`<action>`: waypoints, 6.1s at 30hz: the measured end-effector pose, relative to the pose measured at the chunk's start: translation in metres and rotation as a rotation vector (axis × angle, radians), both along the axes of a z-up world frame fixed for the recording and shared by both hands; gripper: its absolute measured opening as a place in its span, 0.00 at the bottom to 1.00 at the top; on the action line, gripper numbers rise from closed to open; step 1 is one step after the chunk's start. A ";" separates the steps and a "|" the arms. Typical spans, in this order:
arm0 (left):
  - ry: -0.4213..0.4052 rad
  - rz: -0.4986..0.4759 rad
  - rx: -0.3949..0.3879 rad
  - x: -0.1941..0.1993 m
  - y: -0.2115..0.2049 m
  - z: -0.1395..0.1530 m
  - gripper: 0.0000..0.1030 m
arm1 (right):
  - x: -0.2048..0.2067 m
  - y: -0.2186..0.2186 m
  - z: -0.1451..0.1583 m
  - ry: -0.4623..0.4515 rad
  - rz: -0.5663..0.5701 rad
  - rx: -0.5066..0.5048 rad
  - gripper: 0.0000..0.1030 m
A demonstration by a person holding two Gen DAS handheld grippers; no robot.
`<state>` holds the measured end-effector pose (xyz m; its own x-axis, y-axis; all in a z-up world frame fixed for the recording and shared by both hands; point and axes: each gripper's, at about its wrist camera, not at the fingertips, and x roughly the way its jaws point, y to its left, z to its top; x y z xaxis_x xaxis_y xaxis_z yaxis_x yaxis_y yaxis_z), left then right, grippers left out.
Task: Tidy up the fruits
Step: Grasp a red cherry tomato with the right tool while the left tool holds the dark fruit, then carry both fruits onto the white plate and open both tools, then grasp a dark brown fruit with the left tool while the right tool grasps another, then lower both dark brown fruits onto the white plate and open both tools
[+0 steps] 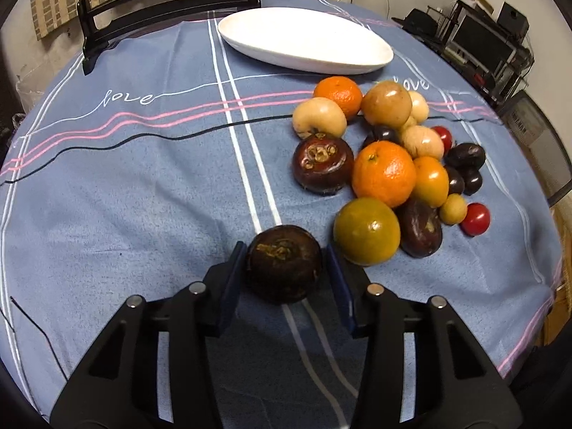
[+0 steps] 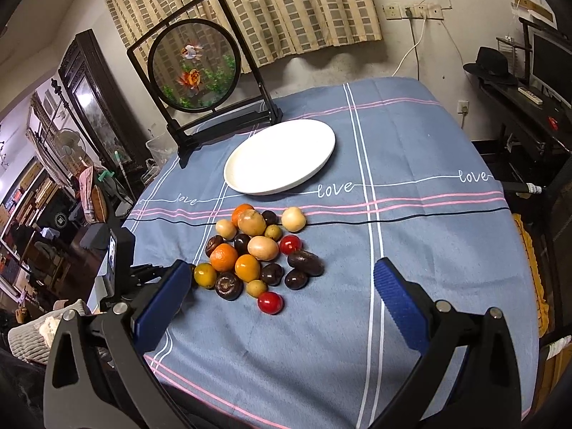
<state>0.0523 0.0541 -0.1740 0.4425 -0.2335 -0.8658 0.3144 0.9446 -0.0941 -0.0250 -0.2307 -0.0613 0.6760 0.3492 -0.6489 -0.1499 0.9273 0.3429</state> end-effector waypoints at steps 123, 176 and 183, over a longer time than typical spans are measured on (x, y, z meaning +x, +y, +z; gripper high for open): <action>0.012 0.177 -0.071 0.016 0.025 0.023 0.41 | 0.066 0.026 -0.110 0.156 0.164 -0.234 0.59; 0.009 0.206 -0.092 0.019 0.019 0.035 0.41 | 0.122 0.002 -0.113 0.136 0.108 -0.142 0.44; -0.078 0.144 -0.098 0.105 -0.002 0.069 0.41 | 0.160 -0.002 -0.075 0.061 0.107 -0.130 0.44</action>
<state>0.1576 0.0523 -0.1047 0.5420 -0.2443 -0.8041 0.1866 0.9679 -0.1684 0.1346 -0.2325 -0.1359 0.5975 0.3276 -0.7319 -0.2324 0.9443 0.2330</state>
